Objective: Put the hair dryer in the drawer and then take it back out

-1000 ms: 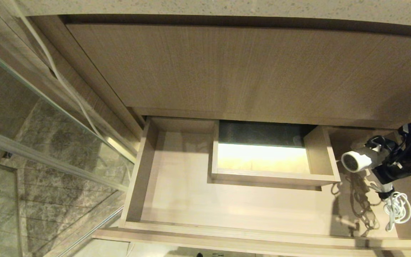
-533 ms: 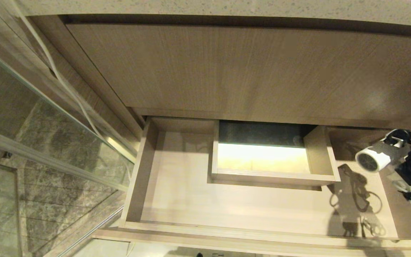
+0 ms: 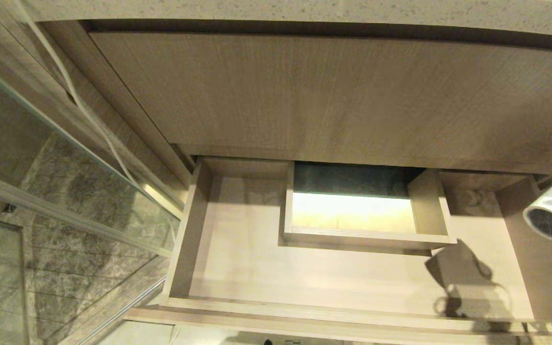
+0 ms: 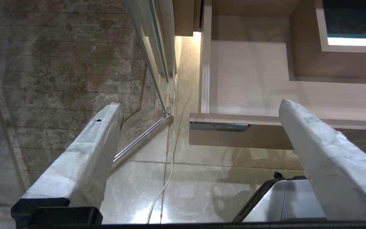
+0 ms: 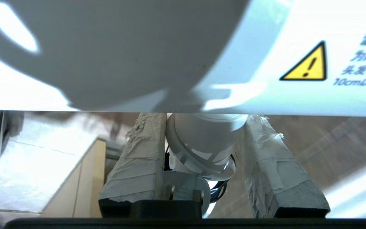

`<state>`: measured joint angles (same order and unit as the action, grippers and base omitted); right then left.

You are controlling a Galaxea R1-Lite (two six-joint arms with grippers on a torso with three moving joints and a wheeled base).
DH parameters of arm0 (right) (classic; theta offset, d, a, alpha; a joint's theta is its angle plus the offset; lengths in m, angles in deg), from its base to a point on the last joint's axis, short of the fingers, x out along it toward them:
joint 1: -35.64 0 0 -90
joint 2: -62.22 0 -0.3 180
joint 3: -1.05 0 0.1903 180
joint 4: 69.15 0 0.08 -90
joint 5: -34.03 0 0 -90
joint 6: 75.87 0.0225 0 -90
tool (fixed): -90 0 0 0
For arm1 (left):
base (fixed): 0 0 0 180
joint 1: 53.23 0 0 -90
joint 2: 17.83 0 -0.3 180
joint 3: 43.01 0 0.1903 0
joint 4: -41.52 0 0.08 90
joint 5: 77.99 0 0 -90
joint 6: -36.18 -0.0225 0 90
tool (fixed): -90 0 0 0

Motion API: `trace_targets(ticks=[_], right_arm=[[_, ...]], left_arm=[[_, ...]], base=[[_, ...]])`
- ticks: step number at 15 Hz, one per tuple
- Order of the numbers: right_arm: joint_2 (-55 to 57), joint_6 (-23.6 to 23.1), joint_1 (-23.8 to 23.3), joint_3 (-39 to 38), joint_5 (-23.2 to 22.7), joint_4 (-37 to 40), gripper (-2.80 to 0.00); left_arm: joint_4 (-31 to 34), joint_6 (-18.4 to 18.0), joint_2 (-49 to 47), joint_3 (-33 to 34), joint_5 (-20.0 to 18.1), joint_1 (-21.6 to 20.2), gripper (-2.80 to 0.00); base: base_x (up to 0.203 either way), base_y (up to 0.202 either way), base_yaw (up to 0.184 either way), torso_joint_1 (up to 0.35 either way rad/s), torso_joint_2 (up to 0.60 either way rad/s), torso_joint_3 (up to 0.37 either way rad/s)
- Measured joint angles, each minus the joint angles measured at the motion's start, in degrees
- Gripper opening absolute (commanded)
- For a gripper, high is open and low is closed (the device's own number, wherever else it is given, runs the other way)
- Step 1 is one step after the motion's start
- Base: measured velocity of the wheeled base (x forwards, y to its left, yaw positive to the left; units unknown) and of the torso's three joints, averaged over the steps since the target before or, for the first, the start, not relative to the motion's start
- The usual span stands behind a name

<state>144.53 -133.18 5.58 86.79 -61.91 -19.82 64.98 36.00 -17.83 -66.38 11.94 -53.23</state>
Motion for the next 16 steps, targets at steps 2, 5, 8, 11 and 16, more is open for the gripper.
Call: trace_targets(ticks=[2, 5, 8, 11, 16], right_arm=[[-5.0, -1.7, -0.1, 0.3, 0.2, 2.2, -2.80], [-10.3, -2.7, -0.1, 1.9, 0.2, 2.9, -2.80], [-13.5, -2.5, -0.1, 4.7, 0.1, 4.2, -2.80], [-16.7, -0.6, 0.6, 6.3, -2.1, 6.3, -2.80], [-18.9, 3.0, 6.3, 9.4, -4.8, 7.0, -2.80]], left_arm=[[0.0, 0.0, 0.0, 0.0, 0.0, 0.0, 0.00], [0.0, 0.0, 0.0, 0.0, 0.0, 0.0, 0.00], [0.0, 0.0, 0.0, 0.0, 0.0, 0.0, 0.00], [0.0, 0.0, 0.0, 0.0, 0.0, 0.0, 0.00], [0.0, 0.0, 0.0, 0.0, 0.0, 0.0, 0.00]], base=[[0.000, 0.000, 0.000, 0.000, 0.00, 0.000], [0.000, 0.000, 0.000, 0.000, 0.00, 0.000], [0.000, 0.000, 0.000, 0.000, 0.00, 0.000], [0.000, 0.000, 0.000, 0.000, 0.00, 0.000], [0.000, 0.000, 0.000, 0.000, 0.00, 0.000]])
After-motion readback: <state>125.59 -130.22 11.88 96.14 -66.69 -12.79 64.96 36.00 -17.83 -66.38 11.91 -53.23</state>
